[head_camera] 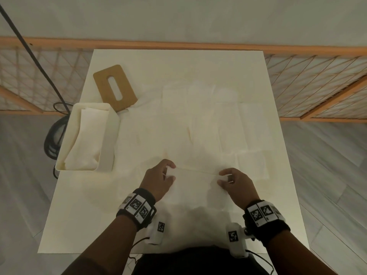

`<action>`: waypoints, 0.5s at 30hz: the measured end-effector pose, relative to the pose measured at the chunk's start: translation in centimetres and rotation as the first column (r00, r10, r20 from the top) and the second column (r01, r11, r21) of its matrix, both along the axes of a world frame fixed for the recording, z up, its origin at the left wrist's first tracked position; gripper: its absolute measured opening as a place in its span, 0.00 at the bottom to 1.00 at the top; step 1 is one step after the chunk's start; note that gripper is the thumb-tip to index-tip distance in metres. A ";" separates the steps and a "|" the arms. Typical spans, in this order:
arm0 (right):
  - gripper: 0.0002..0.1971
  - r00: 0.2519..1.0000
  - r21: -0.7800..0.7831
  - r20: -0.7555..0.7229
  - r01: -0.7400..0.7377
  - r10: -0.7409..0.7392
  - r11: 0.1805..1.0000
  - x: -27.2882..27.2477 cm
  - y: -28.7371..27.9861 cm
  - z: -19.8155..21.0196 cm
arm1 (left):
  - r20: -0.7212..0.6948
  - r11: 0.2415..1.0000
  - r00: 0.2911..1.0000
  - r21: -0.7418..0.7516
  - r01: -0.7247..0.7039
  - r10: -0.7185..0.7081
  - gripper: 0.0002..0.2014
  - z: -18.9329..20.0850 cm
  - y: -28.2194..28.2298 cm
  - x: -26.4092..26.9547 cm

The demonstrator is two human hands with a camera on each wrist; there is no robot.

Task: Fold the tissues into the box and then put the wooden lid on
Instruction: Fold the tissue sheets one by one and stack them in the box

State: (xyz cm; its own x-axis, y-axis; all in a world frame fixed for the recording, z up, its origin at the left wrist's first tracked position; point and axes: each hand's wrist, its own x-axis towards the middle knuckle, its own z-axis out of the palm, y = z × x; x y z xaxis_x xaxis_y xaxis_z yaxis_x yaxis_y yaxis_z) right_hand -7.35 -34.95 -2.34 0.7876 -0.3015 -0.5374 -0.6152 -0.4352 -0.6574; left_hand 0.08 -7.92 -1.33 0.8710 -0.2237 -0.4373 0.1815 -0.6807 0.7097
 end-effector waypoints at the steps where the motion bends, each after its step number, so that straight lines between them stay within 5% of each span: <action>1: 0.09 1.000 -0.047 0.023 -0.014 0.015 0.999 0.3 0.2 0.2 | 0.005 1.000 1.000 0.003 0.011 -0.011 0.13 0.0 -0.1 0.1; 10: 0.15 0.979 -0.305 -0.002 -0.196 0.206 0.932 2.3 0.9 -0.2 | 0.010 0.955 0.972 0.188 0.228 -0.234 0.20 -0.8 -0.7 0.3; 15: 0.25 0.986 -0.343 0.040 -0.138 0.161 0.929 7.2 2.2 1.1 | 0.032 0.929 0.958 0.255 0.269 -0.287 0.20 -0.8 -1.2 0.5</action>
